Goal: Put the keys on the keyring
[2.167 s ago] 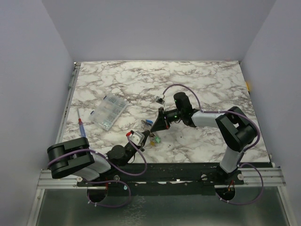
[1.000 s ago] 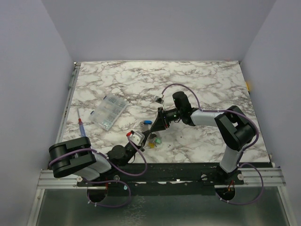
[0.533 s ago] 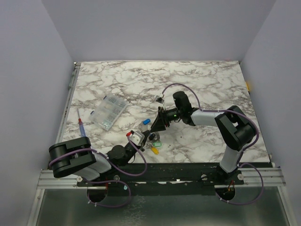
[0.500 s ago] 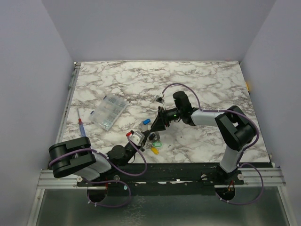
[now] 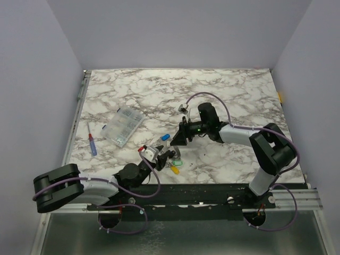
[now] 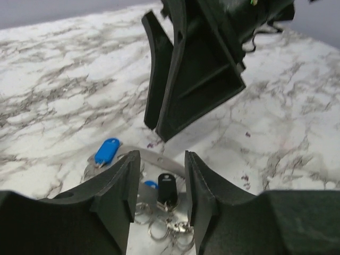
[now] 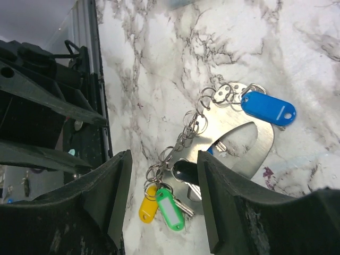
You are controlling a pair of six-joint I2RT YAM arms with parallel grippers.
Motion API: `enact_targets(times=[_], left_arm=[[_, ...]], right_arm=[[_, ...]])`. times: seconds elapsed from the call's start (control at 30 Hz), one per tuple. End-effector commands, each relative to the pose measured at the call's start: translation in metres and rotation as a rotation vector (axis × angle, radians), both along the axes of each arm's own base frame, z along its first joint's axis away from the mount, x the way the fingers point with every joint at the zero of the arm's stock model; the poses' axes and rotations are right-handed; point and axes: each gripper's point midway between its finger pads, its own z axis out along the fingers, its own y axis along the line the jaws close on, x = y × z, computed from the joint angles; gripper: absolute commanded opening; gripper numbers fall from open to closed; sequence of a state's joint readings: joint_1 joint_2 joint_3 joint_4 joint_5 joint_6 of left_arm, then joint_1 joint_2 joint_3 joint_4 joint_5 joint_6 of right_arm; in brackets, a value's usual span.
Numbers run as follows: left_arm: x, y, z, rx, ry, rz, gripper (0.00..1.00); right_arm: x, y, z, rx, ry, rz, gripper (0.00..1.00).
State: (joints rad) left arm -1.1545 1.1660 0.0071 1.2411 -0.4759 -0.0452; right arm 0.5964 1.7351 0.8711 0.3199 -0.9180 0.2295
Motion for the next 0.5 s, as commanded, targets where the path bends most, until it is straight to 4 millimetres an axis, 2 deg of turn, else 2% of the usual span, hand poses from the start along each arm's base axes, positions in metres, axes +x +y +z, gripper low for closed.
enact_targets(times=[0.0,0.17,0.27,0.47], left_arm=[[-0.011,0.02,-0.061,0.245,0.128,-0.001,0.46],[-0.011,0.02,-0.053,0.176,0.195,0.03,0.48],[-0.013,0.016,-0.059,0.172,0.254,0.03,0.48],[-0.018,0.01,-0.069,0.151,0.354,0.029,0.48]], right_arm=[[0.015,-0.01,-0.002,-0.065,-0.054,-0.127,0.61],[0.03,-0.024,0.001,-0.119,-0.084,-0.274,0.61],[0.037,-0.034,0.004,-0.144,-0.087,-0.368,0.61],[0.029,-0.047,0.0,-0.163,-0.045,-0.44,0.61]])
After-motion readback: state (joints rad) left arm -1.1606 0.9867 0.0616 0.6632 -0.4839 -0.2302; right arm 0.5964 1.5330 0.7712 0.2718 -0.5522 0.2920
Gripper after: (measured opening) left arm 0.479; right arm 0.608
